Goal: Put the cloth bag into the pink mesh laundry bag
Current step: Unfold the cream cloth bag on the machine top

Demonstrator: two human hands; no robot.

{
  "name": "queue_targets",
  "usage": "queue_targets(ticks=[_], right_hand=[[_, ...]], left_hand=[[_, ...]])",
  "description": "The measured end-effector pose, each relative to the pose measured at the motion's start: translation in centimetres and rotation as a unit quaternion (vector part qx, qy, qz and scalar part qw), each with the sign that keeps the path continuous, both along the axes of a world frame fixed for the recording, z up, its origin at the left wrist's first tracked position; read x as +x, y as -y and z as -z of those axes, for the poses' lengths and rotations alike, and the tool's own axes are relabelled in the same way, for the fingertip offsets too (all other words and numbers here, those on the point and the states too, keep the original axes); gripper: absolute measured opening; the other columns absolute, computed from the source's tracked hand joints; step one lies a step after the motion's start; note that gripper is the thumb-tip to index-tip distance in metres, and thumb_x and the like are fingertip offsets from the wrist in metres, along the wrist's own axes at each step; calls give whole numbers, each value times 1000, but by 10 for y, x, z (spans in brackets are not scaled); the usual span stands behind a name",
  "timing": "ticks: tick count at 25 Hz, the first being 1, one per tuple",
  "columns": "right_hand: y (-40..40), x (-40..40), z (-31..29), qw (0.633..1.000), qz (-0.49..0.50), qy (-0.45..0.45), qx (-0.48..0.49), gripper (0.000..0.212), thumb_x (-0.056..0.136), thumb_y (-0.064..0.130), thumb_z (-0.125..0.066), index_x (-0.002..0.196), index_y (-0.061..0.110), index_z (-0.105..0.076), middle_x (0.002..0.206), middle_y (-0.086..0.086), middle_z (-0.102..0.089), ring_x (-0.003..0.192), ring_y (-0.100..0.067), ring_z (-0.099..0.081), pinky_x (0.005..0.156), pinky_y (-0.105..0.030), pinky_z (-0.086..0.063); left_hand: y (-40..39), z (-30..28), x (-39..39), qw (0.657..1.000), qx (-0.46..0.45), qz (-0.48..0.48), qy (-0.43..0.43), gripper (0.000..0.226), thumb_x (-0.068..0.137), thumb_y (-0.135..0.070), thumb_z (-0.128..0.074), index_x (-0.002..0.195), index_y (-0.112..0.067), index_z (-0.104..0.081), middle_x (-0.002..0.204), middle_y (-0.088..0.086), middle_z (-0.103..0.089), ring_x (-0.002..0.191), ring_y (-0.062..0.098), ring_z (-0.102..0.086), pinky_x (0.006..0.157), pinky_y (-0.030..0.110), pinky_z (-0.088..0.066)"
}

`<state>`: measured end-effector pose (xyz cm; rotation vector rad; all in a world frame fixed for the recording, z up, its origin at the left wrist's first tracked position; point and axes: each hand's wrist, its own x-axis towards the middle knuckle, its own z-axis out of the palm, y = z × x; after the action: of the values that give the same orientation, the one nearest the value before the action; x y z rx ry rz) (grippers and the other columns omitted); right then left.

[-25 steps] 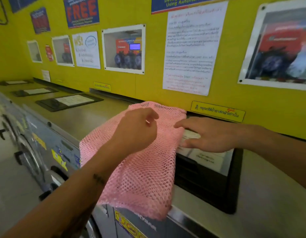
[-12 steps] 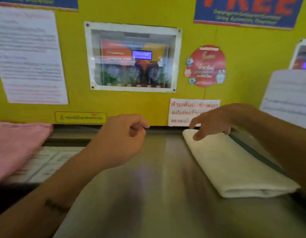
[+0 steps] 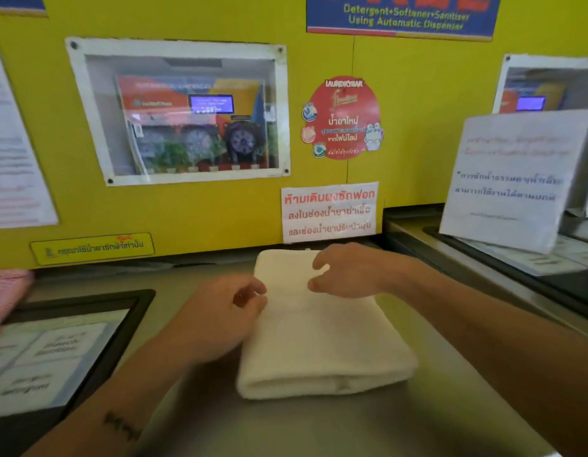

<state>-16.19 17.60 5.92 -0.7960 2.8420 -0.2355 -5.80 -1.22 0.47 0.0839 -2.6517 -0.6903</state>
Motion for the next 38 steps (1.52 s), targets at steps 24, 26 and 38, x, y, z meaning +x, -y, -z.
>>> queue_targets(ticks=[24,26,38], right_hand=[[28,-2,-47,906,-114,245,-325,37,93,8,-57,128,18,-56,118,-7,-67,98,-23,-70,91,-44,-55],[41,11,-18,945,-157,222,-181,41,94,23,-59,134,27,-54,128,2,-63,112,-18,-64,97,-41,-53],[52,21,26,953,-291,80,30,58,93,22,-57,141,51,-40,153,18,-27,141,-7,-26,112,-28,-22]], left_hand=[[69,-43,32,881,328,-5,-340,22,90,-27,-46,93,-30,-67,97,-2,-67,89,18,-63,83,36,-47],[71,-45,36,891,310,-2,-331,24,91,-28,-45,91,-29,-70,98,-1,-68,93,17,-63,86,38,-47],[102,-35,52,984,87,-154,-29,25,89,-34,-63,114,-33,-67,122,-13,-56,116,9,-49,93,27,-33]])
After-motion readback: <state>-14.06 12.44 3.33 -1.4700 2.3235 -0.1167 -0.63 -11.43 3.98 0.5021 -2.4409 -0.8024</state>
